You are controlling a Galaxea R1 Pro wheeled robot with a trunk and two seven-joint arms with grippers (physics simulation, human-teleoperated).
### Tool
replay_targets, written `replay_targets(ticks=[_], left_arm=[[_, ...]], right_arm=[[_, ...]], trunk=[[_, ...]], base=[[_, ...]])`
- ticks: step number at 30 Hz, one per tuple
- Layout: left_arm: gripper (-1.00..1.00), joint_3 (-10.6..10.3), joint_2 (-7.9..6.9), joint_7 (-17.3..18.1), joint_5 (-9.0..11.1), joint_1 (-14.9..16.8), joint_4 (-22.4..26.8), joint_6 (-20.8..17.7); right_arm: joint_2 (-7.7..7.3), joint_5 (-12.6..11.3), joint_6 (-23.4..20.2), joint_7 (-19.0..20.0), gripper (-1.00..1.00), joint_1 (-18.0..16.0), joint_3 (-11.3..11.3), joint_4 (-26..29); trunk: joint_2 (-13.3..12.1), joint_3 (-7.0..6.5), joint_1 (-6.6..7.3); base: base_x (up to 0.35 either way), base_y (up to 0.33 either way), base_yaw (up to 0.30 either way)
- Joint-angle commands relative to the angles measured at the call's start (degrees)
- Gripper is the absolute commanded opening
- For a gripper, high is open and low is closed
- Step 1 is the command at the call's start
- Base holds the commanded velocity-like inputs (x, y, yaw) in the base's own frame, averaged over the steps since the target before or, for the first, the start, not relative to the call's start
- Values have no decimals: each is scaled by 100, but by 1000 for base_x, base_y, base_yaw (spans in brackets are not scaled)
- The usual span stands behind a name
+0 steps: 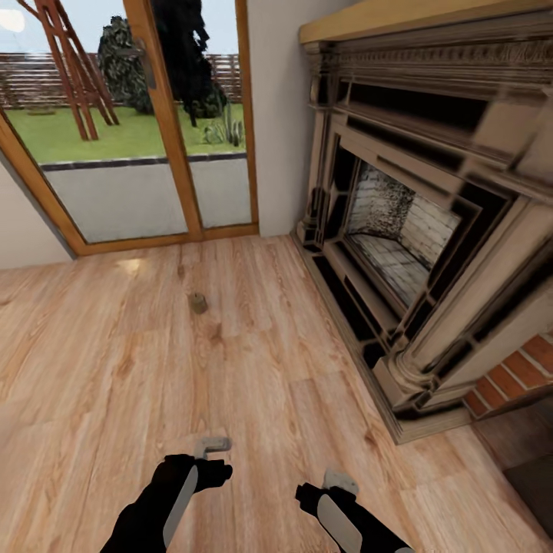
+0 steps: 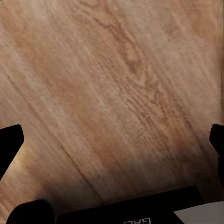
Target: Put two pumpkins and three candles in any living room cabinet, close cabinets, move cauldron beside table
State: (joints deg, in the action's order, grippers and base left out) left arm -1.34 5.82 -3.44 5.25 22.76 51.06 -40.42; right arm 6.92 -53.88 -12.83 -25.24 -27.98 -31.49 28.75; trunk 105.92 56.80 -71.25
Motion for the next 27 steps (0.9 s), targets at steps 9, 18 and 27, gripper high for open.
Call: replay_targets(ticks=[9, 18, 27], left_arm=[[100, -13, -2, -43, 55, 1, 9, -25], [100, -15, -2, -43, 55, 1, 9, -27], [100, -15, -2, -43, 55, 1, 9, -28]], right_arm=[[-2, -26, -25, -50, 100, -5, -34, 8], [-6, -26, -26, -51, 100, -5, -33, 8], [-6, -26, -26, -51, 100, -5, -33, 8]], trunk=[[2, 58, 1], [2, 106, 1], [2, 155, 1]], base=[[0, 0, -220], [-1, 0, -227], [-74, 0, -227]])
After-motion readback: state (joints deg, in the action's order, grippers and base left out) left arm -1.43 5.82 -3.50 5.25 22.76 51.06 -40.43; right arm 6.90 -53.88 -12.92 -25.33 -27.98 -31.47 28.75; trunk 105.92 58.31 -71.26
